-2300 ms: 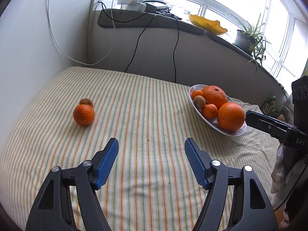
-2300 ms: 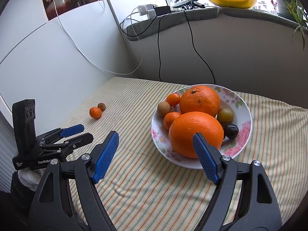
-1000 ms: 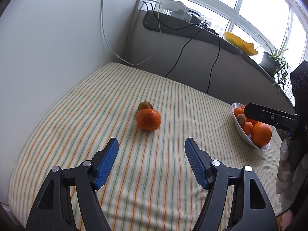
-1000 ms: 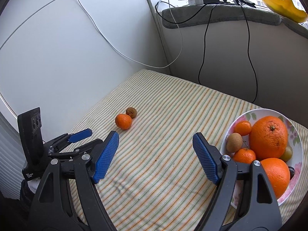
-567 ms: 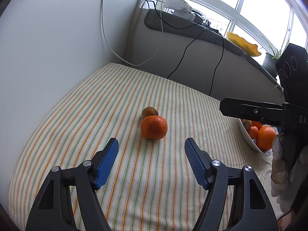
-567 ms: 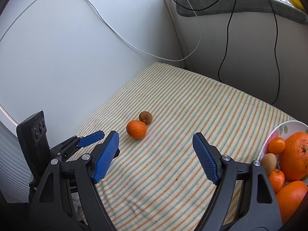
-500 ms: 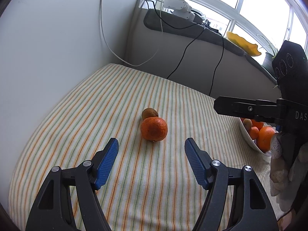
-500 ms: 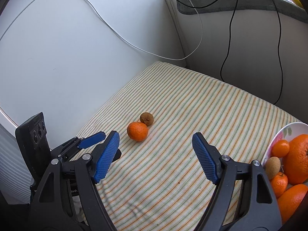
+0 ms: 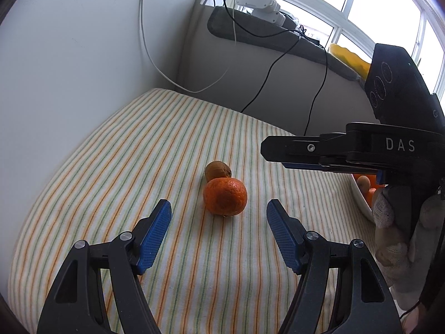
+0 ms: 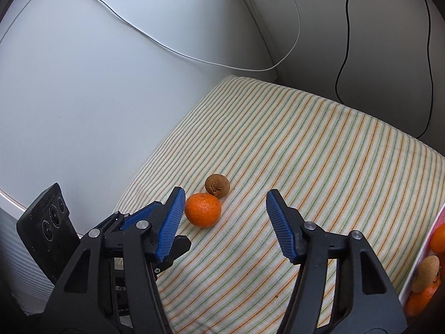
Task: Organize fruits
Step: 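Close the left gripper on the mandarin while the right gripper grasps the brown kiwi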
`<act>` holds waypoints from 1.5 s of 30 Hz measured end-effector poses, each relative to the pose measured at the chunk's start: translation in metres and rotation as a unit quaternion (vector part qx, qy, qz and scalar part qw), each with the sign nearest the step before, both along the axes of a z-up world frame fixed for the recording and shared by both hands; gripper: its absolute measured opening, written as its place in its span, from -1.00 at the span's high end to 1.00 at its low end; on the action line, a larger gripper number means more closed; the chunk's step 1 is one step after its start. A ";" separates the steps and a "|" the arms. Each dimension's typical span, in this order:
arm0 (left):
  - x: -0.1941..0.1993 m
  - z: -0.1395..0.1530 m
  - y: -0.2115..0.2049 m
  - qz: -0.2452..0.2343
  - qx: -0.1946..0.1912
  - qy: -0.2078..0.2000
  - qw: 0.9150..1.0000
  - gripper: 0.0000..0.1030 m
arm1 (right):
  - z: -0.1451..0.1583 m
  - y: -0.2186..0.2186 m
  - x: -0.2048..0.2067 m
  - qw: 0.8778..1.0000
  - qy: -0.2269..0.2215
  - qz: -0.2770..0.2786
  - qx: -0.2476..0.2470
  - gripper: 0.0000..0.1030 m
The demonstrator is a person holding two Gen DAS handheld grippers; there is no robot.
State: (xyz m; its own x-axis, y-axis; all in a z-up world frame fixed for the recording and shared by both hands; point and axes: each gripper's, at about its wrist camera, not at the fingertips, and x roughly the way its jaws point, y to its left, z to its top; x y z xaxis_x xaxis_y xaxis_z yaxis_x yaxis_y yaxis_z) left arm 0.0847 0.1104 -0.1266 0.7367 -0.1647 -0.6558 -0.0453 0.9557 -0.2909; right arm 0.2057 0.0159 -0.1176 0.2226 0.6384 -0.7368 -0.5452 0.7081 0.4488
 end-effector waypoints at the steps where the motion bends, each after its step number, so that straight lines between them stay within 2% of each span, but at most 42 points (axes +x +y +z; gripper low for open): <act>1: 0.002 -0.001 0.000 0.000 -0.001 0.001 1.000 -0.37 | -0.002 0.003 0.003 1.000 0.006 0.002 0.001 -0.11; 8: 0.011 -0.003 0.003 -0.009 -0.018 0.011 1.000 -0.19 | -0.023 0.025 0.025 0.998 0.059 0.011 0.011 0.05; 18: 0.019 -0.010 0.001 -0.020 -0.023 0.029 0.999 -0.09 | -0.043 0.039 0.042 0.996 0.093 0.010 0.008 0.13; 25: 0.026 -0.012 0.003 -0.025 -0.024 0.037 0.999 -0.04 | -0.050 0.055 0.046 0.995 0.098 0.021 0.005 0.26; 31: 0.026 -0.014 0.006 -0.028 -0.024 0.042 0.998 0.16 | -0.057 0.065 0.047 0.995 0.100 0.024 -0.006 0.43; 34: 0.026 -0.014 0.006 -0.033 -0.023 0.040 0.998 0.26 | -0.060 0.065 0.050 0.994 0.103 0.022 -0.003 0.43; 45: 0.022 -0.011 0.008 -0.033 -0.020 0.037 0.999 0.27 | -0.052 0.049 0.045 0.995 0.094 0.017 0.004 0.45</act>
